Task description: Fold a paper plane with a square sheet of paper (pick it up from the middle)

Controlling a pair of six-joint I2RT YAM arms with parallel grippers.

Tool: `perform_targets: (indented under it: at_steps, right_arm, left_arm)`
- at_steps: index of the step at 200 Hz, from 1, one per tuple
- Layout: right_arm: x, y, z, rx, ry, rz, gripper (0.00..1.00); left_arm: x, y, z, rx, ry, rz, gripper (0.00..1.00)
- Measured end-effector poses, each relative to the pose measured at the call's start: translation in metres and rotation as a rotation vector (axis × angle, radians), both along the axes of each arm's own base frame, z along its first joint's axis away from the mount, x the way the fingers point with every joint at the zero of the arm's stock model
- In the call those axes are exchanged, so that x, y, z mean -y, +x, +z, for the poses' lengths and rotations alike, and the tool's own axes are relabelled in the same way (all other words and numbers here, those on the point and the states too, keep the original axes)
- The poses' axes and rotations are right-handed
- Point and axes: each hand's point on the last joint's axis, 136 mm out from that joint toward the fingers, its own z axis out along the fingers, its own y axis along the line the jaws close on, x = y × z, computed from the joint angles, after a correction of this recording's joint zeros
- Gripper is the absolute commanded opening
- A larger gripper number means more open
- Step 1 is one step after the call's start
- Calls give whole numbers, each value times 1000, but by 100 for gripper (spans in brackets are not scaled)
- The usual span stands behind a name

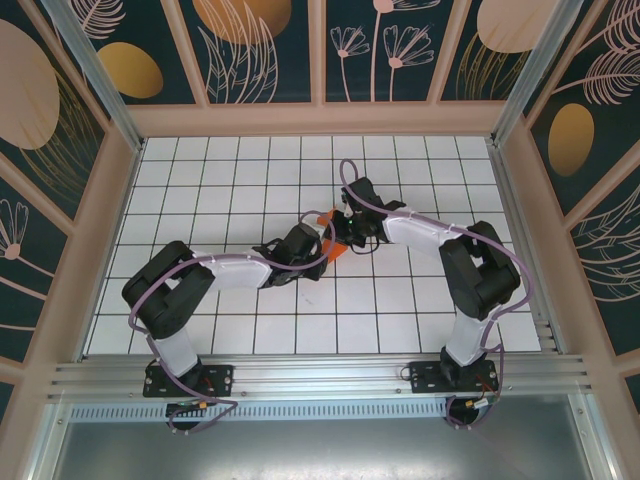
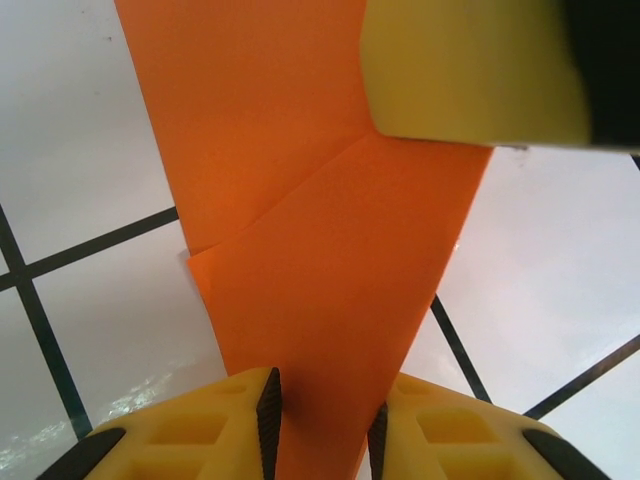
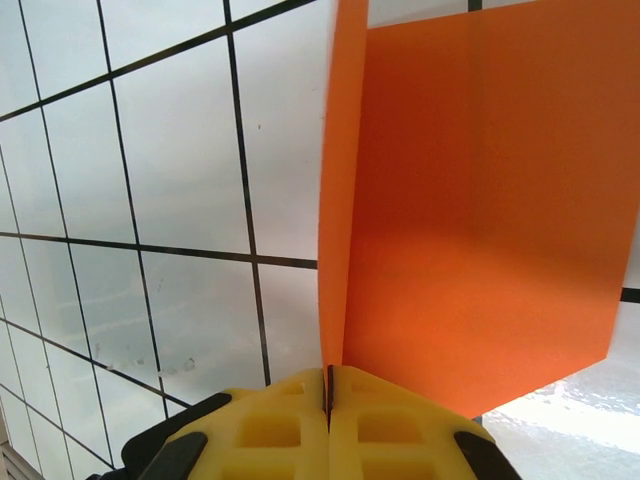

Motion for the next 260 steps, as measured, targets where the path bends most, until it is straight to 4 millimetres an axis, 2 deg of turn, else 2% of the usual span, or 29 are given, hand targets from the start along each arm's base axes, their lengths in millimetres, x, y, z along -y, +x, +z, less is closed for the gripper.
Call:
perform_targets:
  at_steps: [42, 146, 180, 197, 219, 244, 260]
  right_arm:
    - [0, 0, -4, -8, -6, 0, 6]
    - [0, -2, -9, -11, -19, 16, 7]
    - [0, -1, -8, -10, -19, 17, 10]
    - [-1, 0, -7, -4, -19, 22, 16]
    - [-1, 0, -6, 5, -23, 34, 31]
    - [4, -1, -5, 12, -28, 37, 40]
    - [14, -3, 2, 27, -23, 27, 42]
  left_arm:
    - [1, -1, 0, 2, 0, -4, 35]
    - [1, -1, 0, 1, -2, -4, 13]
    - [4, -1, 2, -7, -23, 6, 4]
    - [7, -1, 3, -15, -49, 11, 2]
    - [13, -2, 6, -29, -110, 13, 1]
    - [16, -3, 7, -59, -194, 25, 1]
    - [16, -4, 6, -81, -240, 33, 1]
